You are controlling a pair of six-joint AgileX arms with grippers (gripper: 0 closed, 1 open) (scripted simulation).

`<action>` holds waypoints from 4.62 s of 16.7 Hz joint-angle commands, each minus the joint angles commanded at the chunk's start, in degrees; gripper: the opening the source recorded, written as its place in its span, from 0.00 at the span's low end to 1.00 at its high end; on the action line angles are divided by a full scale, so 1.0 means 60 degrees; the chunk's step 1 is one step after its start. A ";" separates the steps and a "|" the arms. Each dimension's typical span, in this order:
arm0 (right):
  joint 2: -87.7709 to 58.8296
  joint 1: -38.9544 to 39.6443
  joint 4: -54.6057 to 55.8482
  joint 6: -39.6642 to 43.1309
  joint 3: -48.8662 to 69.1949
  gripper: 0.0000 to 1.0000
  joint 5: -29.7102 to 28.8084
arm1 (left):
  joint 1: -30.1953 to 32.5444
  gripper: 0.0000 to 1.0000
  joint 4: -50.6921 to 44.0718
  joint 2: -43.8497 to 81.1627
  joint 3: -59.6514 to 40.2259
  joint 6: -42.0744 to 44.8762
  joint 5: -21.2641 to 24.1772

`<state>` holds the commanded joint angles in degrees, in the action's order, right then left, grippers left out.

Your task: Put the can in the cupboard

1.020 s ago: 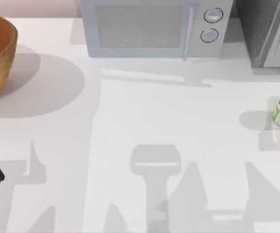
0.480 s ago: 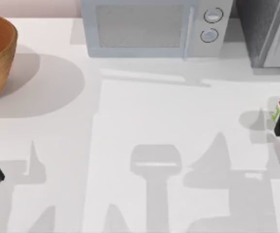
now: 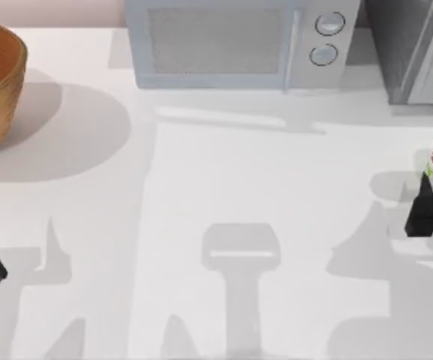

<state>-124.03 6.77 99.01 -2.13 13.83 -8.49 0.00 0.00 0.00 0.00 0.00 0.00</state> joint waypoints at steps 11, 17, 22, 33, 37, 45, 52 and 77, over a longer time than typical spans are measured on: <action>-0.0338 -0.0121 -0.0577 0.0022 0.0898 1.00 0.0117 | 0.0000 1.00 0.0000 0.0000 0.0000 0.0000 0.0000; -0.0723 -0.0285 -0.1605 0.0057 0.2315 1.00 0.0269 | 0.0000 1.00 0.0000 0.0000 0.0000 0.0000 0.0000; -0.0723 -0.0285 -0.1605 0.0057 0.2315 0.85 0.0269 | 0.0000 1.00 0.0000 0.0000 0.0000 0.0000 0.0000; -0.0723 -0.0285 -0.1605 0.0057 0.2315 0.02 0.0269 | 0.0000 1.00 0.0000 0.0000 0.0000 0.0000 0.0000; -0.0723 -0.0285 -0.1605 0.0057 0.2315 0.00 0.0269 | 0.0000 1.00 0.0000 0.0000 0.0000 0.0000 0.0000; -0.0370 -0.0265 -0.1950 0.0049 0.2359 0.00 0.0285 | 0.0000 1.00 0.0000 0.0000 0.0000 0.0000 0.0000; 0.3195 -0.0263 -0.6101 0.0051 0.2778 0.00 0.0323 | 0.0000 1.00 0.0000 0.0000 0.0000 0.0000 0.0000; 1.3788 -0.0680 -1.2959 0.0193 0.0506 0.00 0.0874 | 0.0000 1.00 0.0000 0.0000 0.0000 0.0000 0.0000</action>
<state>-41.30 2.68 21.26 -0.97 16.86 -3.24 0.00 0.00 0.00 0.00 0.00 0.00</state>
